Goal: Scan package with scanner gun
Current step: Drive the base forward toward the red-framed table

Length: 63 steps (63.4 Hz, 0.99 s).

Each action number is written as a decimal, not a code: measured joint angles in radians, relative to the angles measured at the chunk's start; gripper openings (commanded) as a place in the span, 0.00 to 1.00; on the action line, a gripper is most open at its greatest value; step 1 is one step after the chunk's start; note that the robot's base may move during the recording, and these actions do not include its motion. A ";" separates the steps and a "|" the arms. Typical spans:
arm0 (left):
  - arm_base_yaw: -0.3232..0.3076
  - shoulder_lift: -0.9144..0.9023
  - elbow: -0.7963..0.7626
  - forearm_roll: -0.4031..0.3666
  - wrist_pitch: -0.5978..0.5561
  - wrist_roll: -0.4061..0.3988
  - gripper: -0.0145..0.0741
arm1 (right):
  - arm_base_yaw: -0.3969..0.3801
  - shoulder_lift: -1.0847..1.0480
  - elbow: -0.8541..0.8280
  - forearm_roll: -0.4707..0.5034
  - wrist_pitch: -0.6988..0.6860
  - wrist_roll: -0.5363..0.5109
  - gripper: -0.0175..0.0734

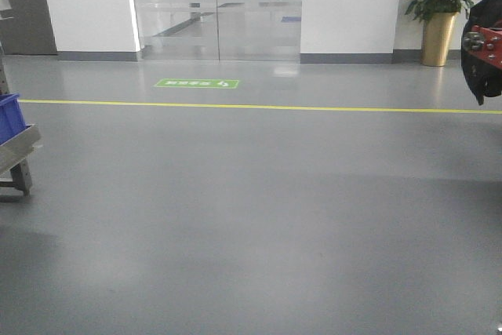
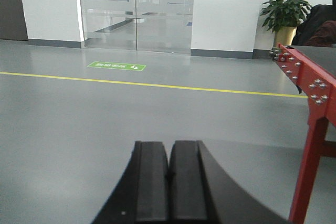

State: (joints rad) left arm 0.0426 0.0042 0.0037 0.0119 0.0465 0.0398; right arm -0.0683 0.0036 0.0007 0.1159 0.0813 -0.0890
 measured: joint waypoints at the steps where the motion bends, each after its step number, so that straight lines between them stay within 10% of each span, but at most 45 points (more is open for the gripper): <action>1: 0.000 0.000 0.000 0.000 0.000 0.000 0.04 | 0.000 0.000 0.000 0.000 0.000 0.000 0.02; 63: 0.000 0.000 0.000 0.000 0.000 0.000 0.04 | 0.000 0.000 0.000 0.000 0.000 0.000 0.02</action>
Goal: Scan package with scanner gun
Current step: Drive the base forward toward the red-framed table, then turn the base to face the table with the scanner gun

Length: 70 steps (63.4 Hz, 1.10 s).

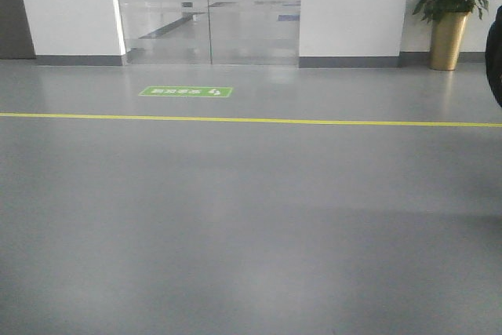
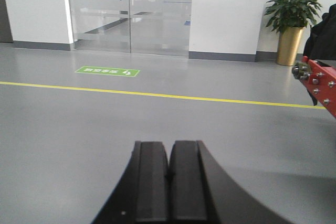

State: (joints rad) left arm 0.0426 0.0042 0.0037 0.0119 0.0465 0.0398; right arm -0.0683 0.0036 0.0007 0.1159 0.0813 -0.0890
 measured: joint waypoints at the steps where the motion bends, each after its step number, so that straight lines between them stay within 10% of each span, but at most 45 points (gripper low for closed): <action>1: 0.000 0.000 0.000 0.000 0.000 0.000 0.04 | 0.000 0.000 0.000 0.000 0.000 0.000 0.02; 70: 0.000 0.000 0.000 0.000 0.000 0.000 0.04 | 0.000 0.000 0.000 0.000 0.000 0.000 0.02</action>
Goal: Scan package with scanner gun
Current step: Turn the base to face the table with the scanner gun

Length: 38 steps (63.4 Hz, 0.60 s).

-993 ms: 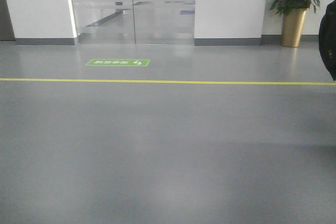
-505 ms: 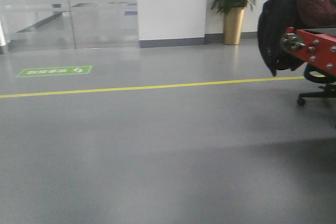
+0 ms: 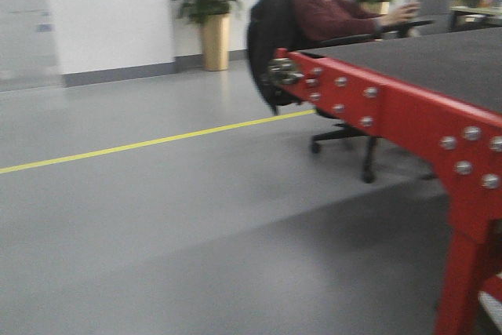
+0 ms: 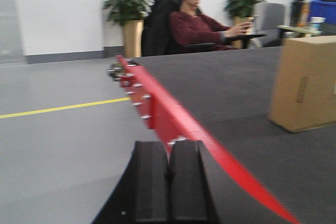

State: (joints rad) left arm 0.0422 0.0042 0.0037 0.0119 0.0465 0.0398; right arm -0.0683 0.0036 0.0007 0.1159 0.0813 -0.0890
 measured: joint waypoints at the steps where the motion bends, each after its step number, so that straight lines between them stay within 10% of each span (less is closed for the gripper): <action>1: 0.000 0.000 0.000 0.000 0.000 0.000 0.04 | 0.000 0.000 0.000 0.000 0.000 0.000 0.02; 38: -0.042 0.000 0.000 0.000 0.000 0.000 0.04 | 0.000 0.000 0.000 0.000 0.000 0.000 0.02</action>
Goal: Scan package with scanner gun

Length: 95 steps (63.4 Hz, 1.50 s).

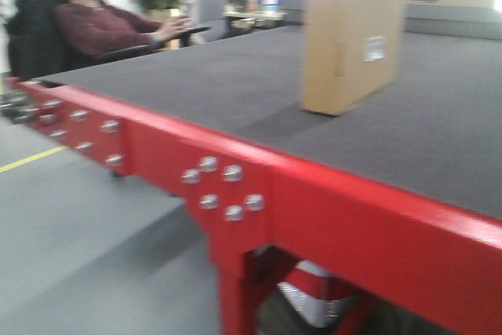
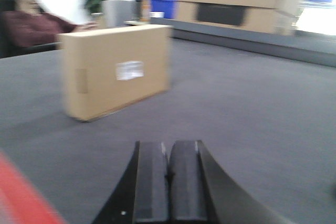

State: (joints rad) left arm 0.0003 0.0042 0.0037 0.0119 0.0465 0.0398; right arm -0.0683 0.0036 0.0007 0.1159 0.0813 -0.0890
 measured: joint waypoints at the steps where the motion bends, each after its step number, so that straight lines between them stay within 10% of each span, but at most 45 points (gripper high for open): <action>1: 0.000 0.000 0.000 0.000 0.000 0.000 0.04 | 0.000 0.000 0.000 0.000 0.000 0.000 0.02; 95: 0.000 0.000 0.000 0.000 0.000 0.000 0.04 | 0.000 0.000 0.000 0.000 0.000 0.000 0.02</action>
State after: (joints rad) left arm 0.0003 0.0042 0.0037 0.0119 0.0465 0.0398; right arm -0.0683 0.0036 0.0007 0.1159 0.0813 -0.0890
